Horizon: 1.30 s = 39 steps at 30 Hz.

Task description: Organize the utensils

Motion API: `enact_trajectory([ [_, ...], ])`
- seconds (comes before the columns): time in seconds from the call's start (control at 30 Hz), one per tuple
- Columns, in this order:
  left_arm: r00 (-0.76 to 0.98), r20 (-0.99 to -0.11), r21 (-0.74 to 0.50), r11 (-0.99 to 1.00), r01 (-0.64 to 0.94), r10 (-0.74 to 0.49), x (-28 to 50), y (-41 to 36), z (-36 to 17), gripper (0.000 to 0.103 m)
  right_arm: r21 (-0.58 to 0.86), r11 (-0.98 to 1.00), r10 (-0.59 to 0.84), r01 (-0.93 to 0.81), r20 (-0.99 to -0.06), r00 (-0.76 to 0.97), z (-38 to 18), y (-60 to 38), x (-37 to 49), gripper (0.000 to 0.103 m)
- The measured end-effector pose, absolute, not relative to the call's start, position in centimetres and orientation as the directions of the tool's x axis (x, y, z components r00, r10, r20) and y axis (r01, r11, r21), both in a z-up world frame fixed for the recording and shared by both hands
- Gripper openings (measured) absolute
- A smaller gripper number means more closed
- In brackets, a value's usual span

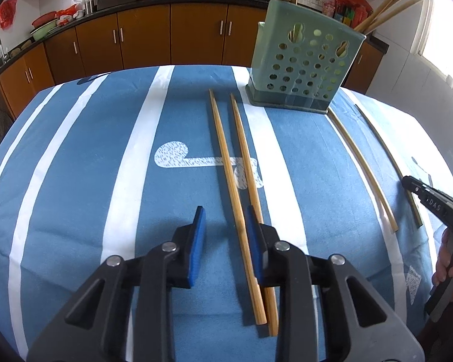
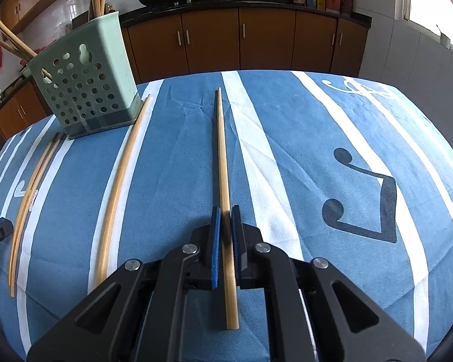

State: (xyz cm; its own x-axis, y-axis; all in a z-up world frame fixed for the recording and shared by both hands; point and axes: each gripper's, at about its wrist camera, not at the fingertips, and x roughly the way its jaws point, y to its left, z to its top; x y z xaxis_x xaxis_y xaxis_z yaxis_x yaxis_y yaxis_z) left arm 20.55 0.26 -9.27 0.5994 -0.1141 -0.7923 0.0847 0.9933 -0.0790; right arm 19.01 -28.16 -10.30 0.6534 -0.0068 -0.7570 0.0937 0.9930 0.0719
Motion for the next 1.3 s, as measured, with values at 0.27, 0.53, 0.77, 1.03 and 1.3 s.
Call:
enact_trajectory([
  [0.27, 0.591, -0.801, -0.032, 0.993, 0.115, -0.094, 20.8, -1.3, -9.9, 0.012, 0.069, 0.993, -0.009, 0.094, -0.757, 0.653, -10.3, -28.2, 19.0, 0.008],
  [0.53, 0.612, -0.791, 0.026, 1.000, 0.018, 0.010, 22.6, 1.7, -9.8, 0.008, 0.060, 0.994, -0.017, 0.095, -0.756, 0.654, -10.3, -28.6, 19.3, 0.008],
  [0.77, 0.630, -0.777, -0.016, 1.000, -0.026, 0.004, 24.0, 5.5, -9.7, 0.010, 0.078, 0.988, -0.028, 0.133, -0.756, 0.653, -10.4, -29.5, 19.5, 0.008],
  [1.03, 0.629, -0.777, -0.023, 1.000, -0.007, -0.014, 24.2, 4.8, -9.7, 0.017, 0.081, 0.988, -0.026, 0.132, -0.757, 0.653, -10.4, -29.5, 19.5, 0.009],
  [1.3, 0.631, -0.775, -0.051, 0.999, -0.008, -0.034, 24.0, 5.1, -9.8, 0.017, 0.094, 0.987, -0.015, 0.132, -0.756, 0.654, -10.4, -29.8, 19.6, 0.009],
])
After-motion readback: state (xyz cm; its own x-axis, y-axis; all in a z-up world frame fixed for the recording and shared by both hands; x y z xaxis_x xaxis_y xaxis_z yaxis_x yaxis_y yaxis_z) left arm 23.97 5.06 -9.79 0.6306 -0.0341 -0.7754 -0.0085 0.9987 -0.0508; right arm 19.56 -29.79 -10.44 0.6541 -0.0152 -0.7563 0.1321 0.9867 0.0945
